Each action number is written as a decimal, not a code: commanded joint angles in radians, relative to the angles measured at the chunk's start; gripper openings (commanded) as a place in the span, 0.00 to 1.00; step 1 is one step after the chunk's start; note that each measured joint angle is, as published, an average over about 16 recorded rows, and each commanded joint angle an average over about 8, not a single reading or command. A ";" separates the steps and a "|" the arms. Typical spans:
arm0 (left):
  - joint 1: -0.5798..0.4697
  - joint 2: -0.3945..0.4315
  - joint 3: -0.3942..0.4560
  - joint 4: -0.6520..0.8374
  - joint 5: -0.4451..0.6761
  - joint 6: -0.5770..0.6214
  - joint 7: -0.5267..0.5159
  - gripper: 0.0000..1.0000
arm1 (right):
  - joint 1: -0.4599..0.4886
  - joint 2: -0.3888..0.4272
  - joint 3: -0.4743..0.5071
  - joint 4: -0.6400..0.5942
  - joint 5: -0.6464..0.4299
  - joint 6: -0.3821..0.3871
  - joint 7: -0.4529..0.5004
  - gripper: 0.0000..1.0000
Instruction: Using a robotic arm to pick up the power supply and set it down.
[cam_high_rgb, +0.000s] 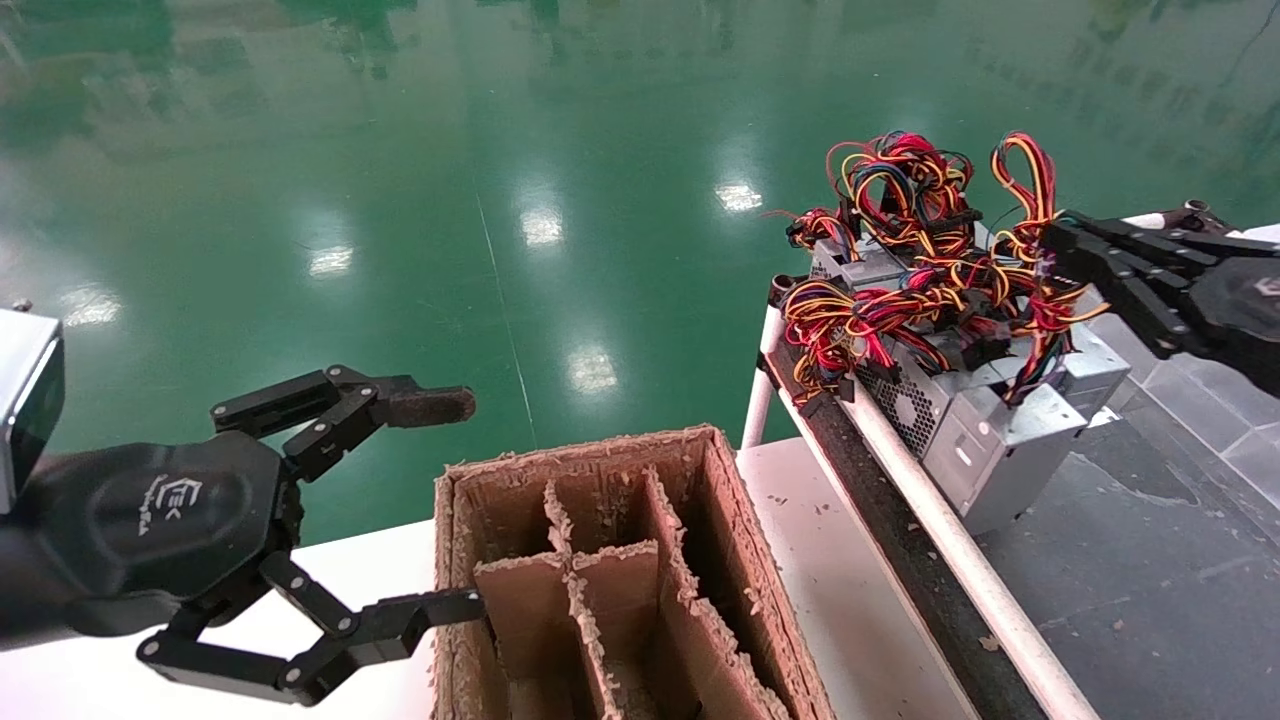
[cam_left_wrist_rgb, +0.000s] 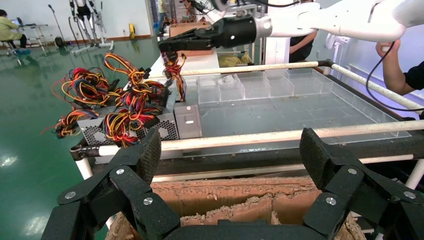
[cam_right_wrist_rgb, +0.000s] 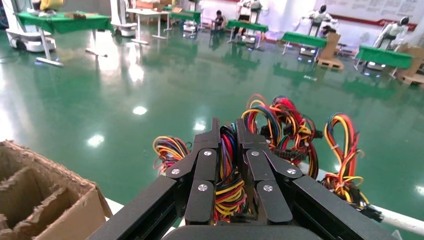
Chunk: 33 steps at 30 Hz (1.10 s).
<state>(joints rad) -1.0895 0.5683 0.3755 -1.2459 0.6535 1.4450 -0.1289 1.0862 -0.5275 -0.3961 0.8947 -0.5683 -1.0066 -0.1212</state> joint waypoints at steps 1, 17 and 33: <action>0.000 0.000 0.000 0.000 0.000 0.000 0.000 1.00 | 0.047 -0.023 -0.025 -0.038 -0.035 -0.016 0.009 0.93; 0.000 0.000 0.000 0.000 0.000 0.000 0.000 1.00 | 0.139 -0.068 -0.050 -0.197 -0.060 -0.139 -0.007 1.00; 0.000 0.000 0.000 0.000 0.000 0.000 0.000 1.00 | 0.179 -0.081 -0.009 -0.233 0.003 -0.240 -0.050 1.00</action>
<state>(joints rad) -1.0894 0.5682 0.3756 -1.2458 0.6534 1.4449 -0.1289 1.2616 -0.6069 -0.4057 0.6673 -0.5683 -1.2472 -0.1661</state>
